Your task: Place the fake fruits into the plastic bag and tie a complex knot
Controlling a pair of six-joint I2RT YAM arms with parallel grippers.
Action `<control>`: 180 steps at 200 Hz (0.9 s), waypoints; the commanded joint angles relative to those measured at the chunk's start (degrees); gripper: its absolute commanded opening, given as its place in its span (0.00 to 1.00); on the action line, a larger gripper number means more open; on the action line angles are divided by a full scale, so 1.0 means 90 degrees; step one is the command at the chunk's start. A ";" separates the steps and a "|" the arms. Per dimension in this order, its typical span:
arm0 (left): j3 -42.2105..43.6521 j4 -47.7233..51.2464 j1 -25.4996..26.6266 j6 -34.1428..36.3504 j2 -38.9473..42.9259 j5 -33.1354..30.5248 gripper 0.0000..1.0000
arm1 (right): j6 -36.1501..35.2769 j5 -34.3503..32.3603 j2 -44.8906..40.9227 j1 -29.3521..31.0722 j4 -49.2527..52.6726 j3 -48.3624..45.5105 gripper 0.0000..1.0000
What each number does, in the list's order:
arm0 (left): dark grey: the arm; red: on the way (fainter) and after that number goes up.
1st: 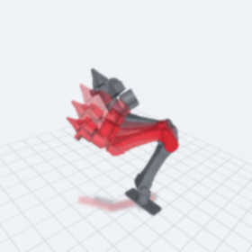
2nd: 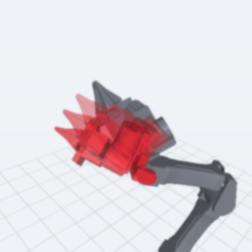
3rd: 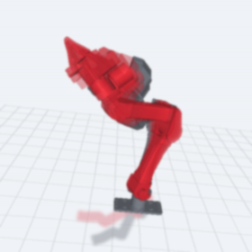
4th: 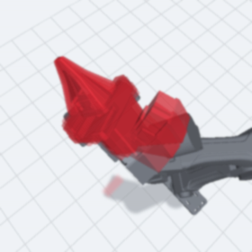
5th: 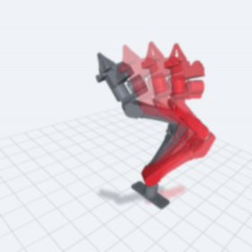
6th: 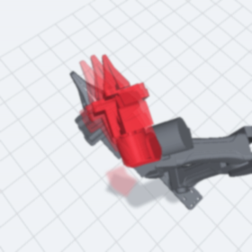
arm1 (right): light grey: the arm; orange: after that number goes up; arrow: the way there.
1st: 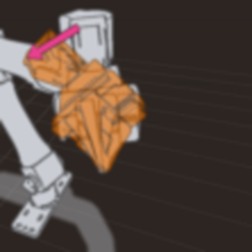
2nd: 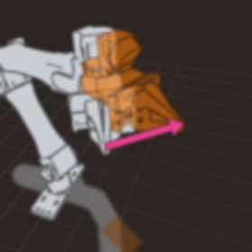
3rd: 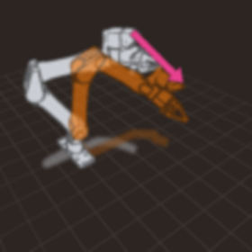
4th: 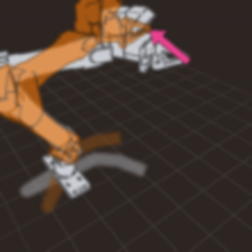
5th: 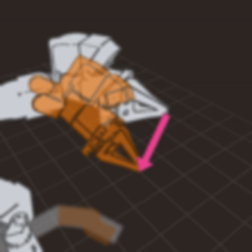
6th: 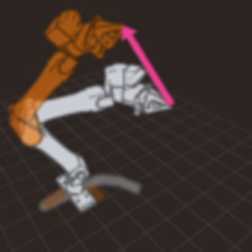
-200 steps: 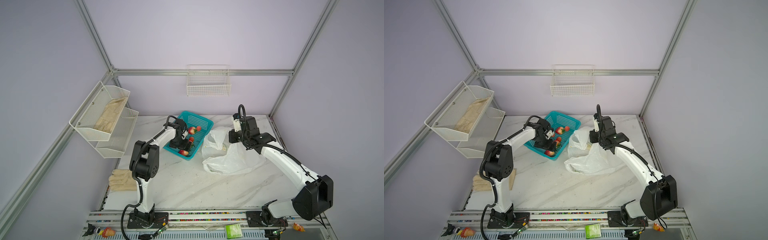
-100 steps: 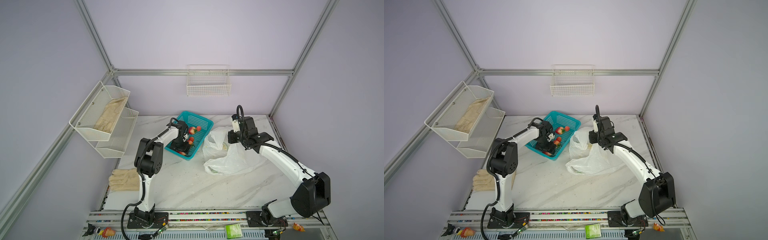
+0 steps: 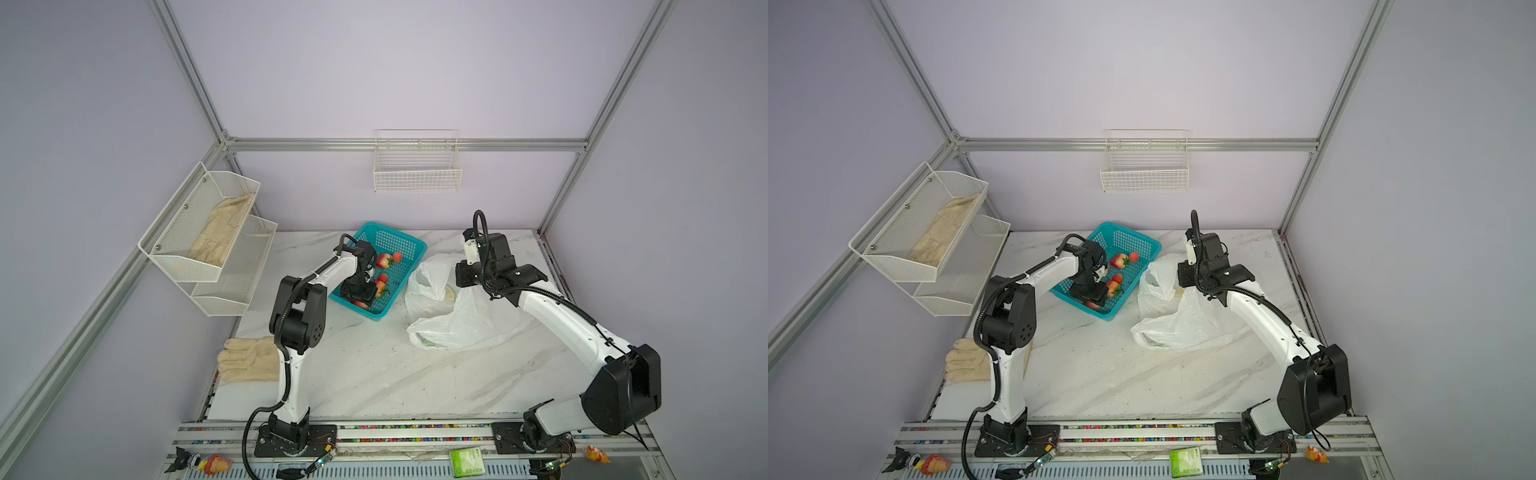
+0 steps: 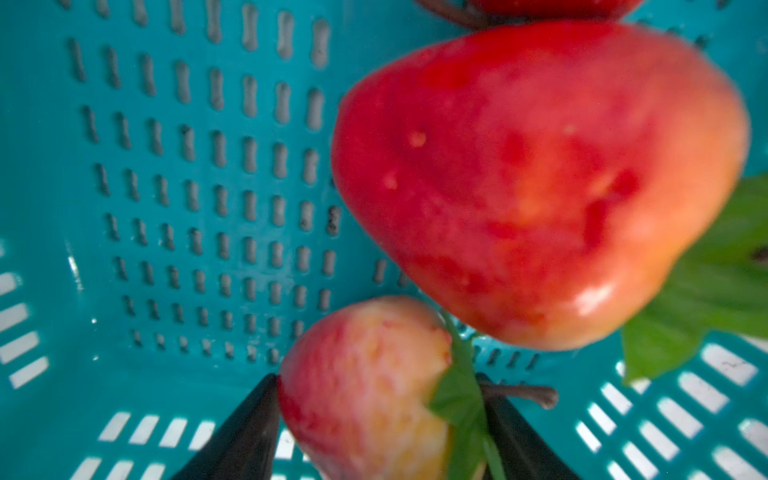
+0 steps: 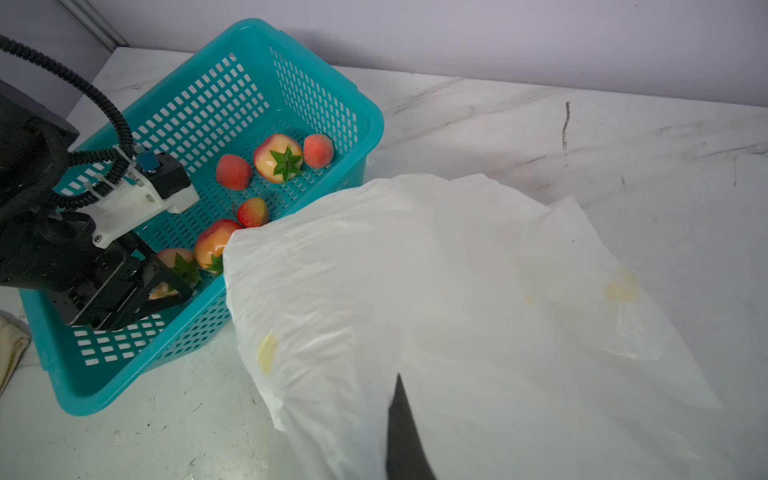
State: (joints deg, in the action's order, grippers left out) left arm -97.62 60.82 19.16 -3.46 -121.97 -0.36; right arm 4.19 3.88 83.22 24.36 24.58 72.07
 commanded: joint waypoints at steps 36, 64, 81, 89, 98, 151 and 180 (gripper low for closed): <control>-0.0256 -0.0514 -0.0003 -0.0234 0.0591 -0.0162 0.64 | -0.0027 0.0067 0.0036 -0.0002 -0.0094 0.0040 0.00; -0.0162 -0.0624 0.0003 -0.0366 0.0757 -0.0193 0.64 | -0.0030 0.0115 0.0068 -0.0007 -0.0103 0.0076 0.00; 0.0028 -0.0788 0.0003 -0.0457 0.0959 -0.0165 0.63 | -0.0034 0.0154 0.0061 -0.0006 -0.0142 0.0057 0.00; 0.0159 -0.0896 0.0000 -0.0528 0.1093 -0.0141 0.63 | -0.0025 0.0179 0.0050 -0.0009 -0.0167 0.0034 0.00; 0.0284 -0.1025 0.0010 -0.0633 0.1277 -0.0087 0.62 | 0.0015 0.0203 0.0061 -0.0002 -0.0201 0.0020 0.00; 0.1507 -0.2028 0.0742 -0.1172 0.3103 -0.0026 0.58 | 0.0149 0.0230 0.0112 -0.0011 -0.0207 0.0037 0.00; 0.2194 -0.3008 0.1519 -0.1313 0.3726 0.1148 0.58 | 0.0287 0.0299 0.0095 -0.0002 -0.0106 0.0121 0.00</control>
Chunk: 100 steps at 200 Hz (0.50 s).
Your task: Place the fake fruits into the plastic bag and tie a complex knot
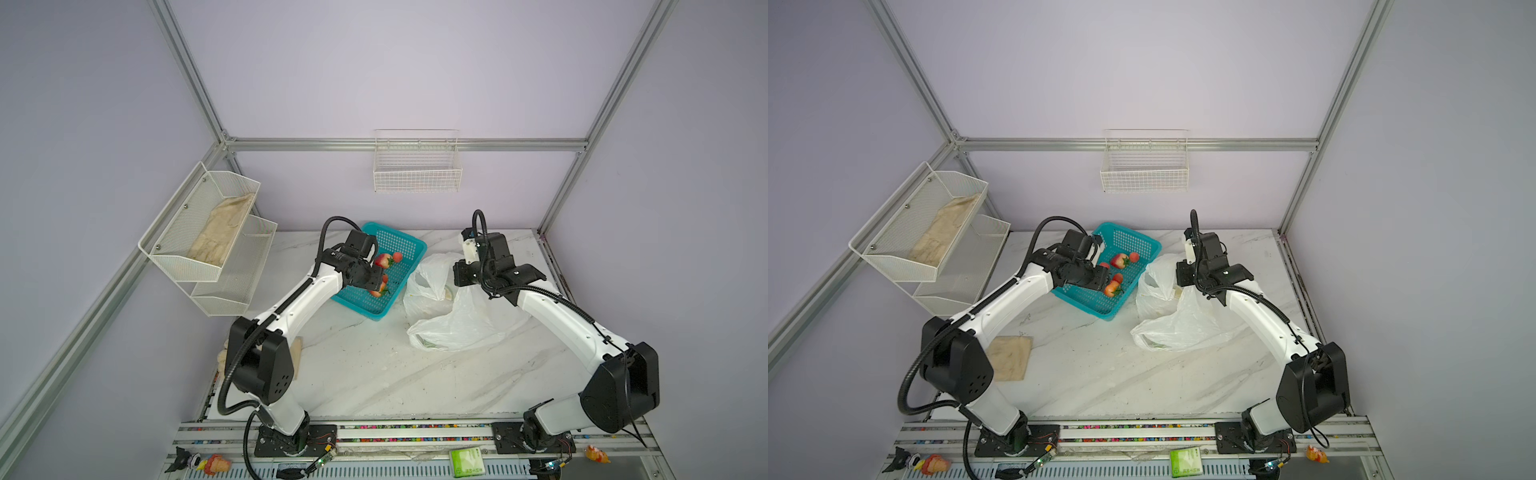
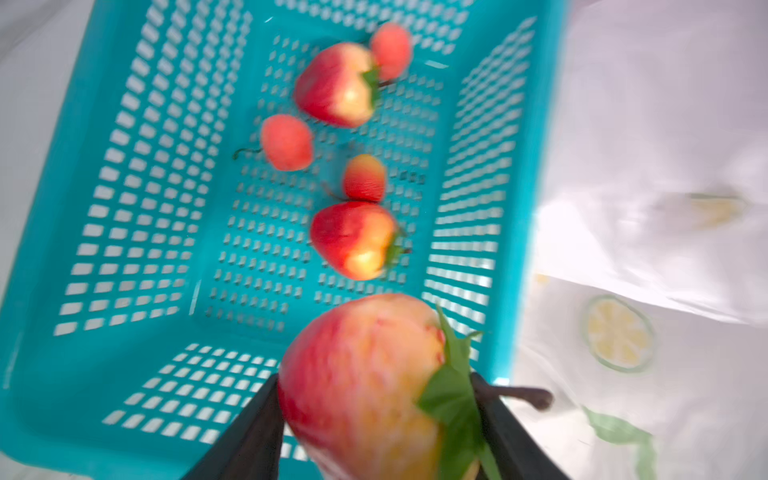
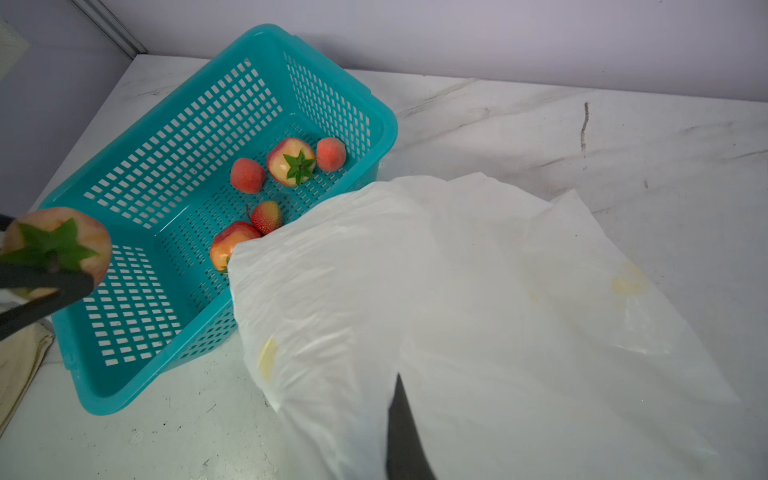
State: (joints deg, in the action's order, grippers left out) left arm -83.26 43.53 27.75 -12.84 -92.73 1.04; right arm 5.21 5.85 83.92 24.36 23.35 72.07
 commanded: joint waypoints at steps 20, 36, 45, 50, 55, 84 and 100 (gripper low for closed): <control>0.0882 -0.1771 0.0970 -0.0509 0.0437 0.1569 0.58 | 0.0218 0.0195 -0.0046 -0.0006 0.0109 0.0194 0.00; 0.0948 -0.2115 0.1229 -0.0603 0.0238 0.1982 0.58 | 0.0347 0.0462 -0.0112 -0.0016 0.0104 0.0228 0.00; 0.0979 -0.2261 0.1344 -0.0636 0.0111 0.2081 0.58 | 0.0435 0.0605 -0.0130 -0.0018 0.0103 0.0244 0.00; 0.1013 -0.2312 0.1394 -0.0652 0.0037 0.2110 0.58 | 0.0476 0.0691 -0.0143 -0.0020 0.0086 0.0245 0.00; 0.1041 -0.2384 0.1417 -0.0689 -0.0032 0.2102 0.58 | 0.0506 0.0761 -0.0167 -0.0014 0.0069 0.0239 0.00; 0.1282 -0.3043 0.1419 -0.0857 -0.0354 0.2228 0.56 | 0.0645 0.1168 -0.0279 -0.0019 -0.0035 0.0158 0.00; 0.1304 -0.3299 0.1454 -0.0994 -0.0580 0.2535 0.56 | 0.0756 0.1241 -0.0347 -0.0016 -0.0077 0.0107 0.00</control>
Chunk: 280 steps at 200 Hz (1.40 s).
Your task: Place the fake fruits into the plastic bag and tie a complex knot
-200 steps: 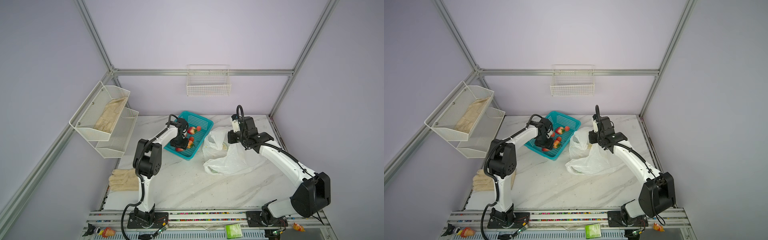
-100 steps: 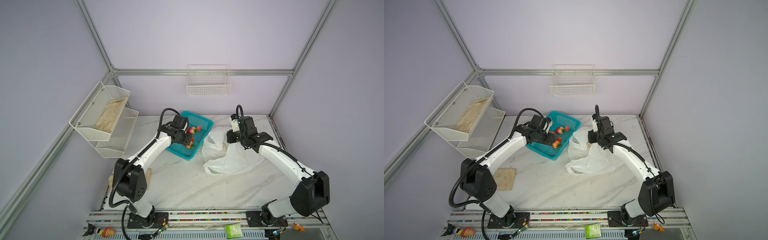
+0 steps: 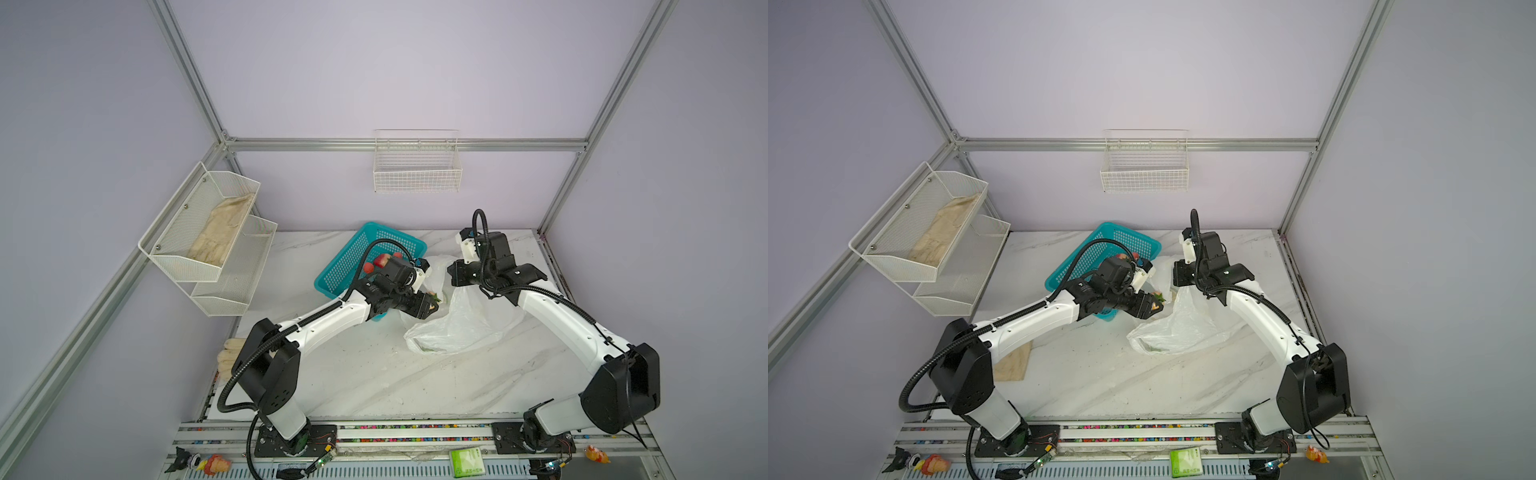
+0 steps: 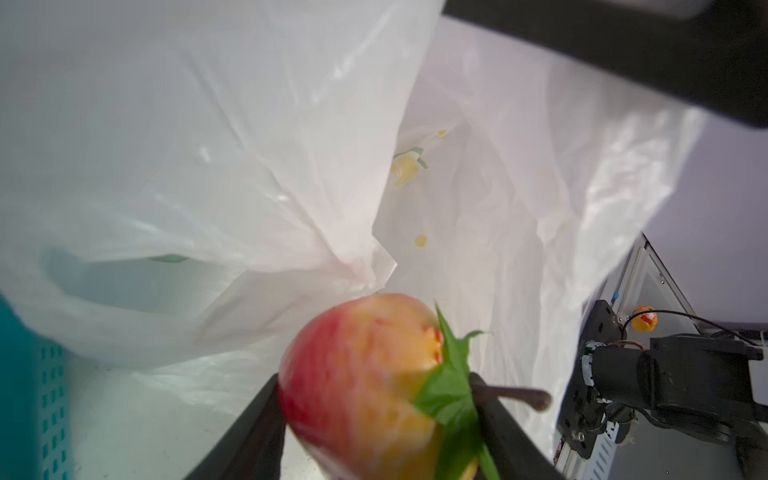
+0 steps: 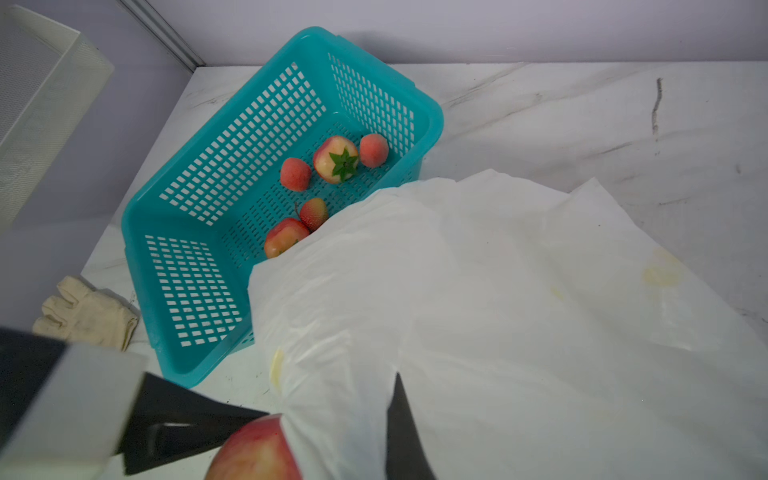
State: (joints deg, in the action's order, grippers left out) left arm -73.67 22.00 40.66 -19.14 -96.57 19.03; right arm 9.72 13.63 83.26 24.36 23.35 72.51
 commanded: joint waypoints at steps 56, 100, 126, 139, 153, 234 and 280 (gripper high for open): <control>0.0681 -0.2159 0.0159 -0.1021 -0.0592 0.0646 0.57 | 0.1294 0.0634 -0.0413 -0.0012 -0.0633 -0.0254 0.00; 0.0897 -0.3819 0.0224 -0.2082 -0.0950 -0.0119 0.58 | 0.2252 0.0885 -0.0723 -0.0012 -0.1560 -0.0909 0.00; 0.0803 -0.4325 0.0418 -0.2484 -0.1364 -0.0568 0.58 | 0.2690 0.0880 -0.0832 -0.0006 -0.2011 -0.1253 0.00; 0.0816 -0.4509 0.0513 -0.2615 -0.1526 -0.0820 0.59 | 0.2780 0.0787 -0.0905 -0.0004 -0.2097 -0.1362 0.00; 0.0812 -0.4766 0.0561 -0.2654 -0.1745 -0.0926 0.60 | 0.2811 0.0667 -0.0968 -0.0007 -0.2170 -0.1476 0.00; 0.0658 -0.4544 0.0550 -0.2119 -0.1844 -0.0544 0.82 | 0.2181 -0.0069 -0.1084 -0.0021 -0.1666 -0.1458 0.00; 0.0917 -0.3595 0.0406 -0.1421 -0.0985 -0.0340 0.92 | 0.1264 -0.0707 -0.1017 -0.0020 -0.0967 -0.1194 0.00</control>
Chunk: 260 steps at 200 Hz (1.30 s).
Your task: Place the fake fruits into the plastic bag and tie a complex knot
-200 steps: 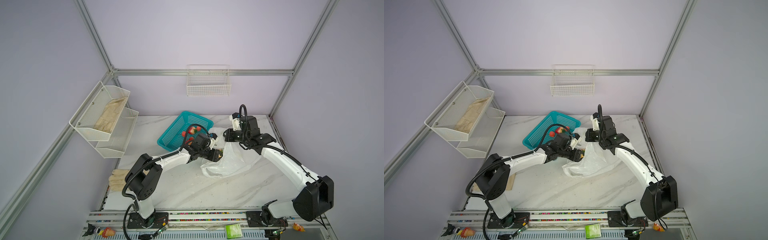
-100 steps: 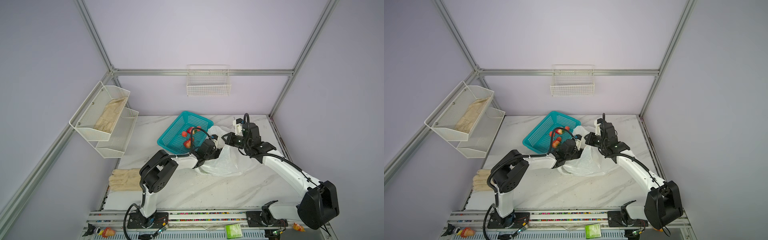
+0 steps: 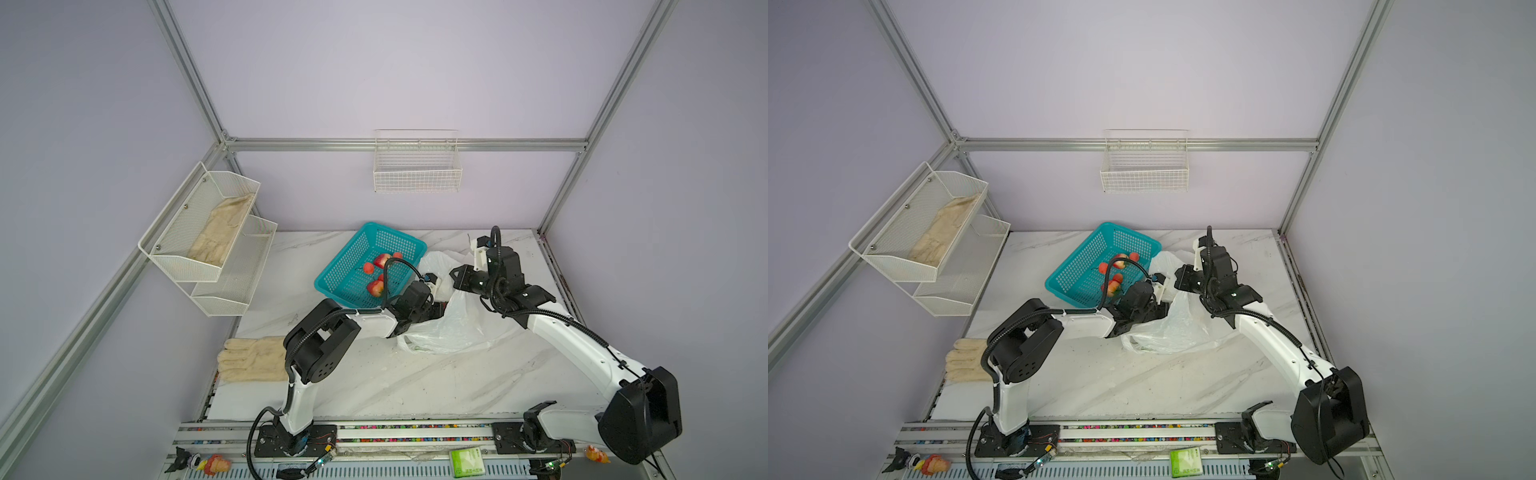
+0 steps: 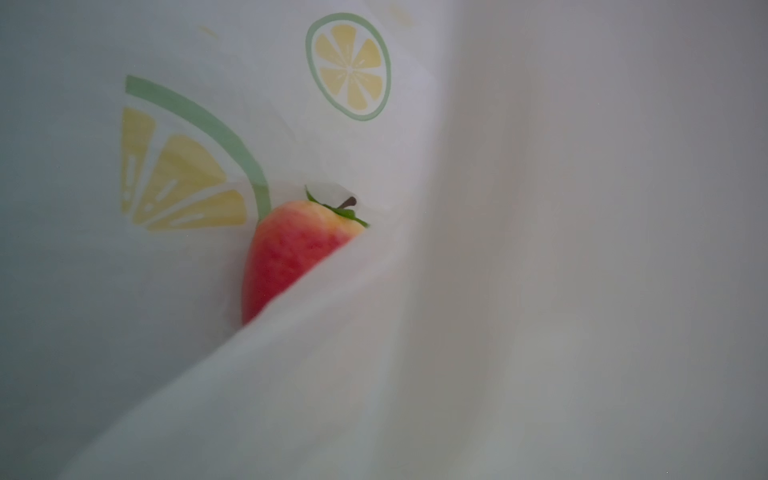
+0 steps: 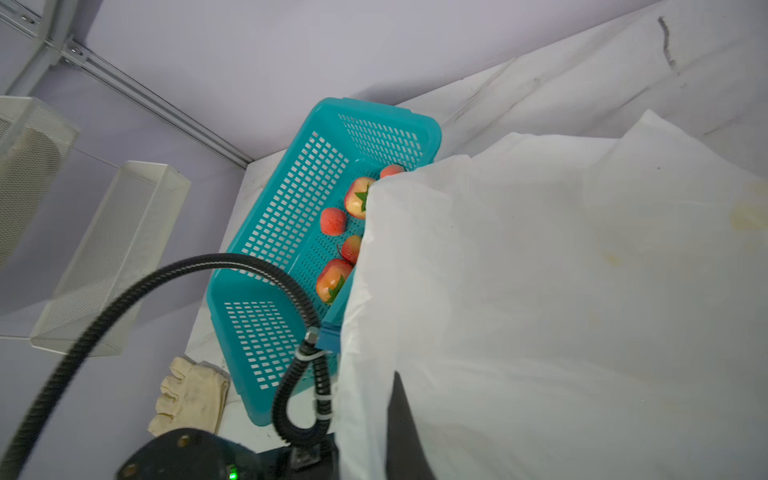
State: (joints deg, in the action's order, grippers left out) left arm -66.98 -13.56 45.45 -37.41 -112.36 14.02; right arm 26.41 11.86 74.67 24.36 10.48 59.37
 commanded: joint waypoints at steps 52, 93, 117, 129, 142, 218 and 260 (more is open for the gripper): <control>0.0039 0.1780 -0.0460 0.1305 0.1411 0.0997 0.93 | -0.0994 -0.0697 0.0036 -0.0027 0.0784 0.0342 0.00; -0.0068 0.3241 -0.0741 0.2410 0.2098 0.1309 0.91 | -0.1271 -0.1031 0.0217 -0.0030 0.1022 0.0549 0.00; -0.0299 0.4268 -0.1056 0.2925 0.2444 0.1058 0.89 | -0.1343 -0.1097 0.0275 -0.0030 0.1065 0.0666 0.00; -0.0246 0.4302 -0.1288 0.2851 0.2742 0.0835 0.88 | -0.1358 -0.1042 0.0310 -0.0024 0.1038 0.0670 0.00; -0.0158 0.4221 -0.1528 0.2280 0.3083 -0.0087 0.88 | -0.1385 -0.1015 0.0371 -0.0027 0.1043 0.0705 0.00; -0.1558 0.4339 -0.2936 0.1917 0.1516 -0.2402 0.81 | -0.1526 -0.0649 0.0414 -0.0030 0.0818 0.0709 0.00; -0.3012 0.4702 -0.3162 0.2087 -0.0124 -0.2231 0.75 | -0.1587 -0.0608 0.0414 -0.0031 0.0740 0.0756 0.00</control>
State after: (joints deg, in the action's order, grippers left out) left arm -84.05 26.59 17.67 -19.88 -109.03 -5.67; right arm 13.21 5.85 78.13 24.36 18.61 64.29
